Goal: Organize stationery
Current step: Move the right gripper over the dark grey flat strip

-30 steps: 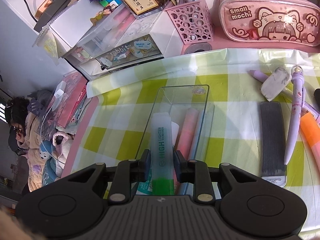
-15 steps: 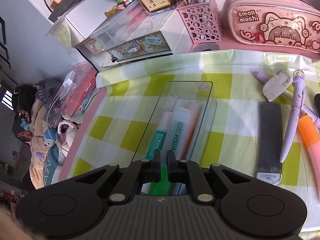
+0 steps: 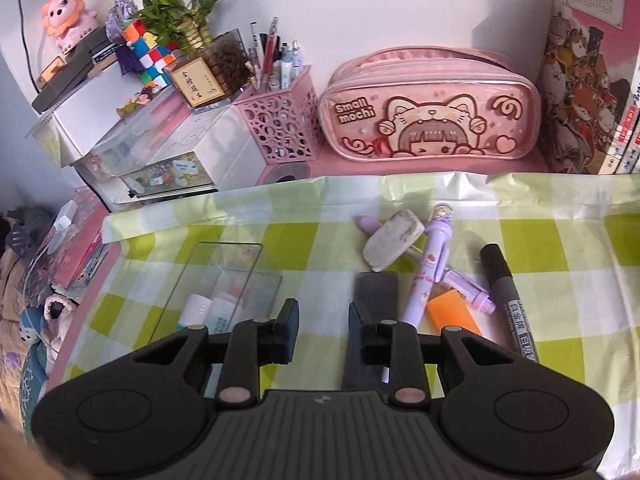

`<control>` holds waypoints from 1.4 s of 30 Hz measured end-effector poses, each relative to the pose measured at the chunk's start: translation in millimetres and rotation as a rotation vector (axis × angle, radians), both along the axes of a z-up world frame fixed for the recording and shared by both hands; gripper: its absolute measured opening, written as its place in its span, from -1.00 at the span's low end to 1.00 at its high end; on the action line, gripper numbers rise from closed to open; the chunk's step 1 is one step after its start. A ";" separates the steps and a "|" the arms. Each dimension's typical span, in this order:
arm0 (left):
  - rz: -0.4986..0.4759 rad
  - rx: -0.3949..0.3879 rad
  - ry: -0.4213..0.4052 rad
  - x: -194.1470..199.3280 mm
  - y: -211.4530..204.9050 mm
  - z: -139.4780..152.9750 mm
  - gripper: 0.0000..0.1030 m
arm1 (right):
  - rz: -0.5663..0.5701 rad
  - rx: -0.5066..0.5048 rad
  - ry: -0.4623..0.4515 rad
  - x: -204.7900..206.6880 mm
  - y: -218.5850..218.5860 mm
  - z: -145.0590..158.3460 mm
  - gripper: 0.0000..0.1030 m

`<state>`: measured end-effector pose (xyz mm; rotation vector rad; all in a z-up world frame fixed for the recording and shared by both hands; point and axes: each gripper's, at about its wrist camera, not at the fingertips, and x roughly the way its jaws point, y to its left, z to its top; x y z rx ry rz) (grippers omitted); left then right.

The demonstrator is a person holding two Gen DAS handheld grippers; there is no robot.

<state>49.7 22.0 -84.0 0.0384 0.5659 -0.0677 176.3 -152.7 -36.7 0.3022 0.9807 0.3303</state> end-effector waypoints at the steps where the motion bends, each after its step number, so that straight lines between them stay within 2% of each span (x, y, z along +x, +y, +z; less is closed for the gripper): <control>1: 0.000 0.000 0.000 0.0 0.0 0.0 0.41 | -0.016 -0.013 0.014 2.1 -5.5 -5.5 -0.79; 5: 0.000 0.000 0.000 0.0 0.2 0.0 0.41 | -0.093 -0.075 0.029 4.6 -24.7 -19.0 -0.79; 14: 0.000 0.001 0.000 -0.1 0.9 -0.2 0.41 | -0.177 -0.029 0.021 11.2 -56.0 -21.2 -0.79; 24: 0.001 0.001 -0.001 -0.1 0.5 -0.3 0.41 | -0.090 -0.173 -0.010 -9.2 -40.2 -17.9 -0.79; 27: 0.001 0.001 0.000 -0.1 0.6 -0.3 0.41 | -0.018 -0.115 -0.048 -17.1 -25.8 -5.8 -0.79; 29: 0.001 0.001 0.000 -0.1 0.6 -0.3 0.41 | 0.048 -0.110 -0.068 -19.9 -5.5 -0.4 -0.79; 31: 0.000 0.001 0.000 -0.2 0.6 -0.4 0.41 | 0.089 -0.182 -0.065 -19.7 17.5 -3.8 -0.79; 33: 0.001 0.001 0.000 -0.1 0.5 -0.2 0.41 | 0.109 -0.310 -0.067 -18.1 40.2 -12.0 -0.76; 37: 0.000 0.001 -0.001 -0.1 0.5 -0.5 0.41 | 0.125 -0.429 -0.067 -17.6 59.3 -21.8 -0.63; 39: -0.001 0.000 -0.002 -0.1 0.9 -0.6 0.41 | 0.149 -0.476 -0.091 -20.7 65.4 -24.7 -0.68; 41: -0.003 -0.001 -0.001 0.0 1.4 -0.5 0.41 | 0.139 -0.450 -0.086 -18.2 60.2 -23.4 -1.00; 42: -0.004 -0.002 -0.001 -0.5 1.4 -0.2 0.41 | 0.128 -0.421 -0.079 -16.0 55.1 -21.7 -1.00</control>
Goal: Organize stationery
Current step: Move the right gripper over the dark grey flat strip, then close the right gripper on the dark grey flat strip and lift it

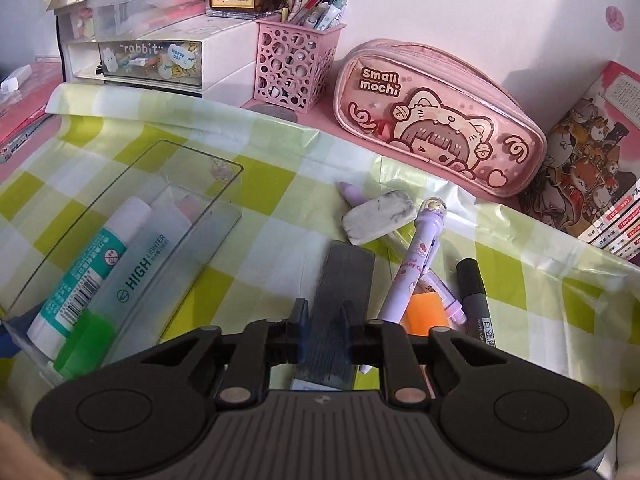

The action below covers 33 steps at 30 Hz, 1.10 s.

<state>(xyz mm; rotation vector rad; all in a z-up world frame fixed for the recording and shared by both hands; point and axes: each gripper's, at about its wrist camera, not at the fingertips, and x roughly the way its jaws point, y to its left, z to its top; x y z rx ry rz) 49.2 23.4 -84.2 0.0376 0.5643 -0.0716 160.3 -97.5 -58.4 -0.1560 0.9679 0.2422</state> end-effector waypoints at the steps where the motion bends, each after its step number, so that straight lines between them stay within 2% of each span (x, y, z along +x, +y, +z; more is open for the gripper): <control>1: -0.001 0.000 0.000 -0.3 -0.2 0.2 0.41 | -0.022 0.037 0.017 3.5 -5.3 1.9 -1.00; 9: 0.000 0.000 0.000 -0.5 -0.3 0.3 0.41 | -0.103 0.234 0.081 15.0 -45.8 -2.2 -1.00; 14: 0.000 -0.001 0.001 -0.3 -0.5 0.4 0.41 | -0.065 0.197 0.072 14.3 -39.8 -2.4 -1.00; 16: 0.000 -0.001 0.002 0.0 -0.3 0.2 0.41 | -0.040 0.169 0.072 12.7 -31.1 -2.0 -0.62; 17: 0.000 -0.001 0.002 0.0 -0.3 0.2 0.41 | -0.033 0.147 0.066 11.0 -26.5 -2.6 -0.36; 18: 0.000 -0.001 0.002 0.0 -0.4 0.2 0.41 | -0.028 0.121 0.060 9.1 -21.4 -2.7 -0.24; 19: 0.000 -0.001 0.001 0.0 -0.4 0.2 0.41 | -0.025 0.091 0.054 7.1 -16.9 -3.2 -0.23; 20: 0.000 -0.001 0.002 0.0 -0.3 0.3 0.41 | -0.024 0.073 0.049 5.8 -14.0 -3.8 -0.25; 21: 0.000 -0.002 0.002 0.0 -0.3 0.3 0.42 | -0.022 0.065 0.052 4.5 -12.0 -6.3 -0.52; 22: -0.001 -0.002 0.003 0.3 -0.2 0.2 0.42 | -0.015 0.090 0.046 3.0 -12.8 -7.0 -0.70; 24: -0.002 -0.005 0.005 0.4 0.2 -0.1 0.42 | -0.031 0.104 0.049 2.4 -16.2 -5.2 -0.70; 26: -0.003 -0.006 0.005 0.7 0.6 -0.4 0.42 | -0.050 0.159 0.053 3.8 -24.1 -3.0 -0.71; 32: -0.001 -0.003 0.002 0.0 0.2 -1.0 0.42 | -0.122 0.454 0.089 3.3 -49.0 7.5 -0.71; 33: -0.001 -0.002 0.001 -0.3 0.0 -1.2 0.42 | -0.132 0.489 0.093 2.2 -50.3 9.1 -0.92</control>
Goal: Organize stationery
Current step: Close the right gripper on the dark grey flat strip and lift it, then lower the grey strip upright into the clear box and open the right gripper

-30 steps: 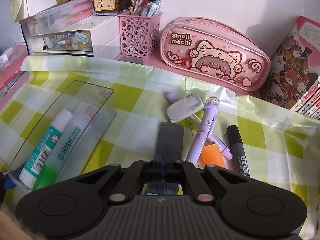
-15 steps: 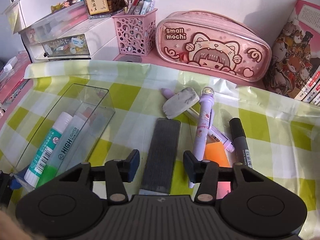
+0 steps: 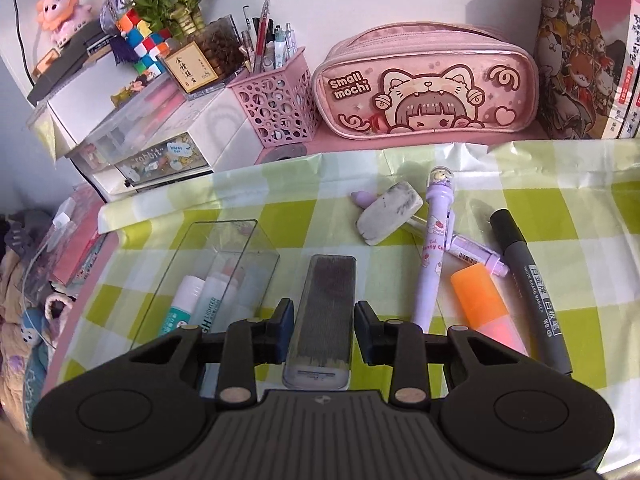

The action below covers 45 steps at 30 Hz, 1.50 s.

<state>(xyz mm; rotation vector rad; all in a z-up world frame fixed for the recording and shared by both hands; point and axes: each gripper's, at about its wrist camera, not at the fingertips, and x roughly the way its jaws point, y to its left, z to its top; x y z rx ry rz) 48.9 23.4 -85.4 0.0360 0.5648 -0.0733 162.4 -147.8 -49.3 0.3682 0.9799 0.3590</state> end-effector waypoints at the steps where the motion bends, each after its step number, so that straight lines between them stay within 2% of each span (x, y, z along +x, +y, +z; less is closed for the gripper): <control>1: 0.000 0.001 -0.001 -0.5 -0.2 -0.1 0.41 | -0.006 0.031 0.006 -0.9 0.0 1.5 -1.00; 4: 0.002 0.003 -0.001 -1.1 -0.7 0.0 0.42 | -0.022 0.139 0.040 -3.7 0.4 2.7 -1.00; 7: 0.002 -0.001 0.002 -1.6 0.6 0.8 0.41 | 0.008 0.028 0.032 -3.0 15.6 -2.4 -1.00; 10: 0.016 -0.015 0.009 -2.7 4.8 2.3 0.42 | 0.008 -0.004 0.032 -0.8 18.8 -10.5 -1.00; 12: 0.024 -0.006 0.004 -4.3 6.5 2.4 0.41 | 0.010 -0.005 0.021 -0.1 22.0 -10.6 -0.58; 14: 0.038 -0.008 0.005 -5.8 10.4 3.0 0.41 | 0.046 -0.044 0.002 -2.2 33.2 -8.1 -0.42; 20: 0.091 0.002 -0.009 -12.3 26.3 2.7 0.41 | 0.150 -0.238 -0.043 -6.7 82.0 -9.3 -0.25; 22: 0.092 0.004 -0.012 -12.7 26.4 2.6 0.41 | 0.164 -0.331 -0.088 -10.3 96.8 -10.7 -0.47; 23: 0.091 0.004 -0.014 -12.6 26.6 2.5 0.41 | 0.163 -0.341 -0.107 -11.9 98.9 -10.7 -0.69; 29: 0.090 0.001 -0.024 -12.9 26.5 1.4 0.41 | 0.142 -0.255 -0.081 -11.3 83.7 -7.0 -0.74; 36: 0.091 0.005 -0.027 -13.3 26.0 1.5 0.41 | 0.085 -0.025 -0.097 -18.7 66.6 19.1 -0.73; 39: 0.093 0.012 -0.028 -13.3 24.3 1.0 0.41 | 0.099 0.058 -0.095 -23.3 69.5 32.4 -0.73; 45: 0.092 0.015 -0.029 -13.2 24.3 0.9 0.41 | 0.131 -0.028 -0.070 -21.5 97.8 31.0 -0.72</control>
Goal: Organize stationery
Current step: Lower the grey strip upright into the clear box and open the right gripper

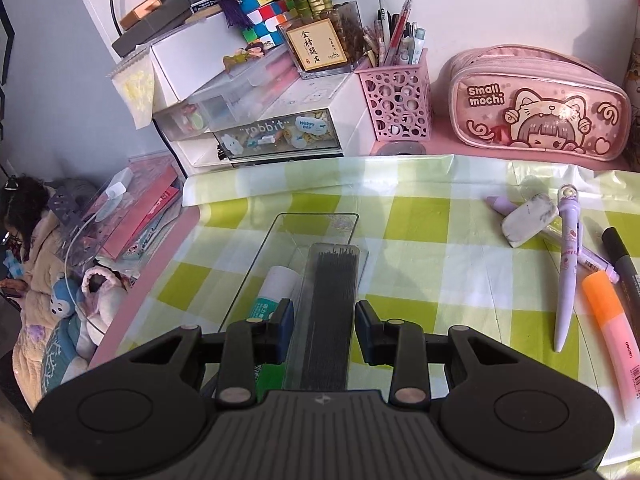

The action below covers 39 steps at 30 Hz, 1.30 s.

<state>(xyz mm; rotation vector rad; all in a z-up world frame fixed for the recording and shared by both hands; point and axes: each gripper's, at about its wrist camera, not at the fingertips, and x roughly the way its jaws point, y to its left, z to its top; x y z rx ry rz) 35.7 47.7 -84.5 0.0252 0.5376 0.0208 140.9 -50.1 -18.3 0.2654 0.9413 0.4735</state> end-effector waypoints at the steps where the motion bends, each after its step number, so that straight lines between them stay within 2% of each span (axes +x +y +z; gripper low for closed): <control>1: 0.000 0.000 0.000 0.0 -0.1 0.0 0.41 | 0.003 -0.005 0.008 1.3 2.2 -0.6 -0.72; 7: -0.002 -0.002 0.001 0.2 0.1 0.3 0.41 | 0.006 -0.064 0.007 3.7 15.0 2.5 -0.71; 18: 0.000 -0.002 0.001 0.0 -0.5 0.4 0.41 | 0.014 -0.058 0.031 3.0 19.9 -4.3 -0.71; 19: -0.001 -0.002 0.001 0.0 -0.4 0.4 0.41 | 0.012 -0.065 0.024 2.6 20.6 -4.5 -0.72; 21: -0.001 -0.001 0.001 0.0 -0.7 0.4 0.41 | 0.005 -0.076 0.021 1.8 20.3 -4.6 -1.00; 31: -0.002 0.002 0.000 -0.5 -0.9 0.9 0.41 | -0.019 -0.044 0.020 -1.8 14.4 2.4 -1.00; 35: -0.004 0.005 -0.001 -0.4 -0.9 1.0 0.41 | 0.013 -0.001 0.024 -1.1 20.0 13.7 -1.00; 39: -0.007 0.007 -0.002 -0.5 -0.5 0.8 0.41 | 0.033 -0.045 0.045 4.7 34.8 12.7 -1.00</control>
